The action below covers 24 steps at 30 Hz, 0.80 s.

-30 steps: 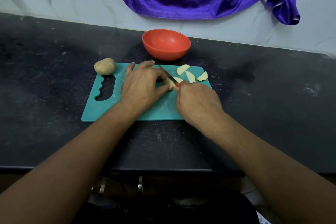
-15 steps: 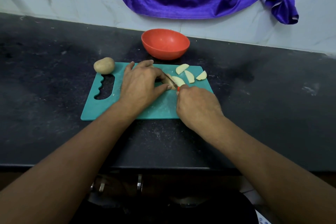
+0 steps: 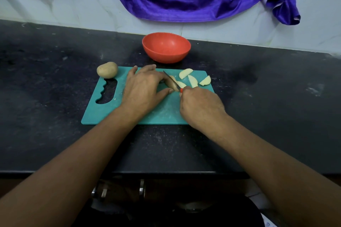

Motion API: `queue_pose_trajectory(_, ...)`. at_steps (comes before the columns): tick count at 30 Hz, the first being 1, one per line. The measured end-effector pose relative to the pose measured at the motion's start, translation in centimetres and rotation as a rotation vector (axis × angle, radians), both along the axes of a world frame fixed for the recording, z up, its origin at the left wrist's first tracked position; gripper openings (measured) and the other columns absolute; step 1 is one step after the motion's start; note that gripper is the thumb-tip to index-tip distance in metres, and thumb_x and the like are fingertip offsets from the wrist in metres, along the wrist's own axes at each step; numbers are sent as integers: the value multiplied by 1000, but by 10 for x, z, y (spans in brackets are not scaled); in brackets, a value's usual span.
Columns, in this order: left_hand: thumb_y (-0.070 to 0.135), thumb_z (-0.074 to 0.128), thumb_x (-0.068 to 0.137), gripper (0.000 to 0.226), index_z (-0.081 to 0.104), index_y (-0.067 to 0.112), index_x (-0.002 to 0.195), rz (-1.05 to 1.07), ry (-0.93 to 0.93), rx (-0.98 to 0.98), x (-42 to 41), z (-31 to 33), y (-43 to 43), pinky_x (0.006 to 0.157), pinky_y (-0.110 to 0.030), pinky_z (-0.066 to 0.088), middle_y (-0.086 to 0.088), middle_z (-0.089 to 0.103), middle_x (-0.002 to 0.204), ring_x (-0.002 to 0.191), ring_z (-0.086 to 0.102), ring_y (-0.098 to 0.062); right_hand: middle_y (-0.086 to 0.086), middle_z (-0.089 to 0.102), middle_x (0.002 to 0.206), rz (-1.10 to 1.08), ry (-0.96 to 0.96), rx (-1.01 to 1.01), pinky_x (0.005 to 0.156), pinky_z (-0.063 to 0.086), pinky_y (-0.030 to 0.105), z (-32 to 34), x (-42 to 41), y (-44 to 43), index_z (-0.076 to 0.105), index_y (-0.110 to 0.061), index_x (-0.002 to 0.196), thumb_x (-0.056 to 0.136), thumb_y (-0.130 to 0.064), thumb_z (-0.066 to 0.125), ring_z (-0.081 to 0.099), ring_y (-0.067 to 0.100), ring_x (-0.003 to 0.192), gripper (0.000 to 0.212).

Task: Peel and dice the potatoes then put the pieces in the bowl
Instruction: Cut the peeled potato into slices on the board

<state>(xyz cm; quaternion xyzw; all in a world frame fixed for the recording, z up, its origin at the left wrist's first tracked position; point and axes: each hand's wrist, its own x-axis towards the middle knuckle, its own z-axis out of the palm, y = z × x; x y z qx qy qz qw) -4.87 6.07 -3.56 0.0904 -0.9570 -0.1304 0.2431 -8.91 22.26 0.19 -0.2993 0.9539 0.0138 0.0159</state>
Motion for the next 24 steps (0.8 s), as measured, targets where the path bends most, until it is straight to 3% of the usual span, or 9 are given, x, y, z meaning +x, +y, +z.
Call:
queue_pose_trajectory(9,56,71,86,37,75,32,114,28,-32,-8,-3,-1,2,120,-54,26,0,72,124,142,44,-18,0,50,91,-10,-3,-22,57,32,33,0,4,7,56,-16,119,107,-27,40,50,19,78,23)
queue_pose_trajectory(16,53,72,85,22,73,36,98,100,-25,86,-9,-3,16,119,-56,23,15,72,115,144,39,-15,-2,48,84,0,1,-35,53,30,32,-3,1,8,57,-16,116,108,-31,39,53,18,78,25)
queue_pose_trajectory(24,51,73,85,17,74,37,95,87,-4,76,-7,-5,14,117,-55,26,13,73,112,143,43,-17,-1,46,85,17,-6,-27,63,37,37,-1,0,9,57,-15,118,108,-30,38,52,21,80,26)
